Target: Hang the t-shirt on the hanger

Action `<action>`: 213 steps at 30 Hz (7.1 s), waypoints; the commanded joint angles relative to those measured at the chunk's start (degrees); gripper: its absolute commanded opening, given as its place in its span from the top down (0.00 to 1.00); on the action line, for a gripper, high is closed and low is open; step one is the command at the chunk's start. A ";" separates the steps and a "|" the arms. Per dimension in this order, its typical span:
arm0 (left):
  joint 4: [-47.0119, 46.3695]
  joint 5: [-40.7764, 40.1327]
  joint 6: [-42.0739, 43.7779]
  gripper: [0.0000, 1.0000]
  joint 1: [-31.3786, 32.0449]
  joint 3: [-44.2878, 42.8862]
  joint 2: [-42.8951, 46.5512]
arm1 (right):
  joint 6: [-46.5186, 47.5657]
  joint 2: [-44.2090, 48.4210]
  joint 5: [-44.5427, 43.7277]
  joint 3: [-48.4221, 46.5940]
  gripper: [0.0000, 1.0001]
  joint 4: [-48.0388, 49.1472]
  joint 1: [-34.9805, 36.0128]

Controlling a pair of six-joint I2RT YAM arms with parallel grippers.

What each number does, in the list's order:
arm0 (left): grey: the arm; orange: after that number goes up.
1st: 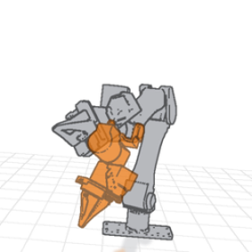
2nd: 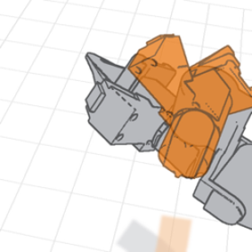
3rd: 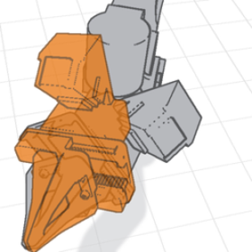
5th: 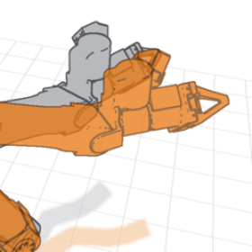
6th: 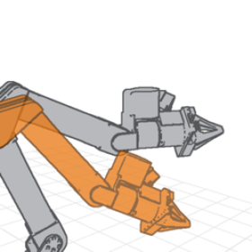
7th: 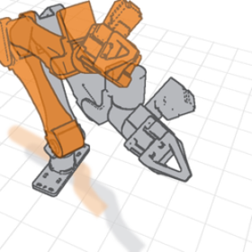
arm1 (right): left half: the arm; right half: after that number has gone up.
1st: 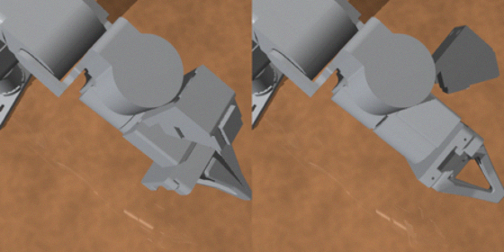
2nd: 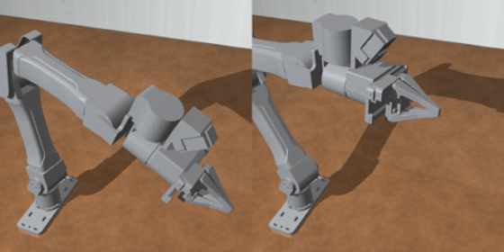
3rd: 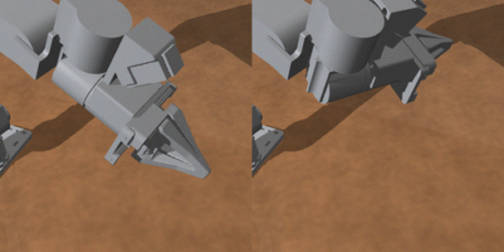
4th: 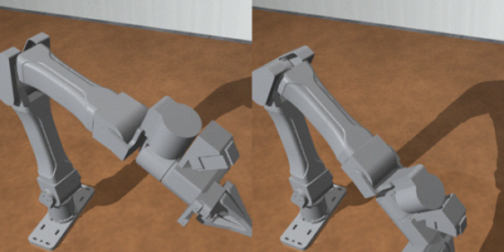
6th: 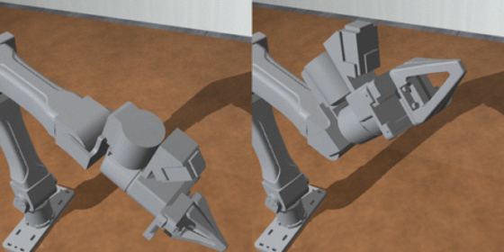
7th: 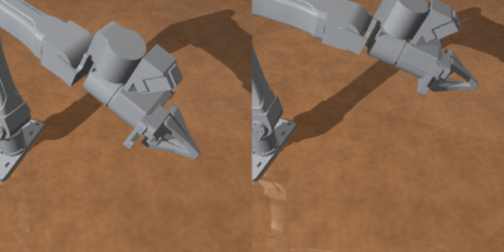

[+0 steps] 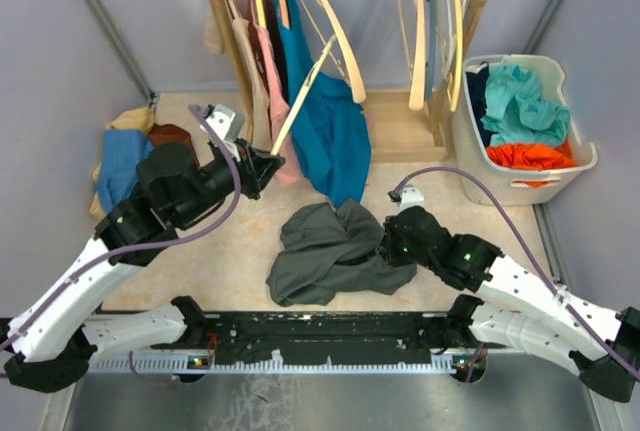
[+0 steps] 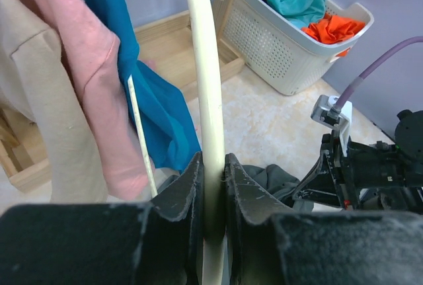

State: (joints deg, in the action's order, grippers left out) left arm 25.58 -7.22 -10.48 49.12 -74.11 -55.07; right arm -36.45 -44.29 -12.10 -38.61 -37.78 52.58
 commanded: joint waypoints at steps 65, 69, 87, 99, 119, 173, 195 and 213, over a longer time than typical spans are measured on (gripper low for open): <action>3.85 2.83 -6.54 0.98 -0.35 -4.61 0.72 | 1.38 3.22 0.59 -3.79 1.00 0.66 -0.46; 0.36 5.16 -6.14 0.98 -1.04 -5.28 -2.75 | 1.37 3.83 0.16 -3.97 1.00 0.02 -0.46; -1.09 21.64 -5.83 0.98 -11.99 -12.30 -12.52 | 2.45 2.53 -2.10 -8.88 1.00 -2.47 -0.45; 2.28 22.20 -4.69 0.97 -13.30 -14.64 -10.32 | 3.22 -2.09 -2.45 -10.66 1.00 -0.43 -0.46; 2.43 25.61 -3.85 0.97 -16.98 -11.85 -8.65 | 13.79 -8.56 -6.68 -33.35 0.41 4.16 -0.46; 8.06 31.32 -2.71 0.97 -19.82 -17.13 -10.02 | 27.39 -43.41 4.15 -72.92 0.89 4.42 -24.73; 12.33 29.87 -1.21 0.96 -19.86 -24.49 -9.63 | 27.94 -42.99 5.86 -72.42 0.92 3.22 -27.71; 7.87 25.27 -1.89 0.98 -19.87 -22.61 -3.33 | 27.46 -43.07 6.25 -71.90 0.91 2.73 -28.83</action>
State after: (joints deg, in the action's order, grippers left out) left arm 34.33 20.03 -13.15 29.56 -94.74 -57.95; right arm -8.58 -87.85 -3.95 -108.12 -37.91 24.62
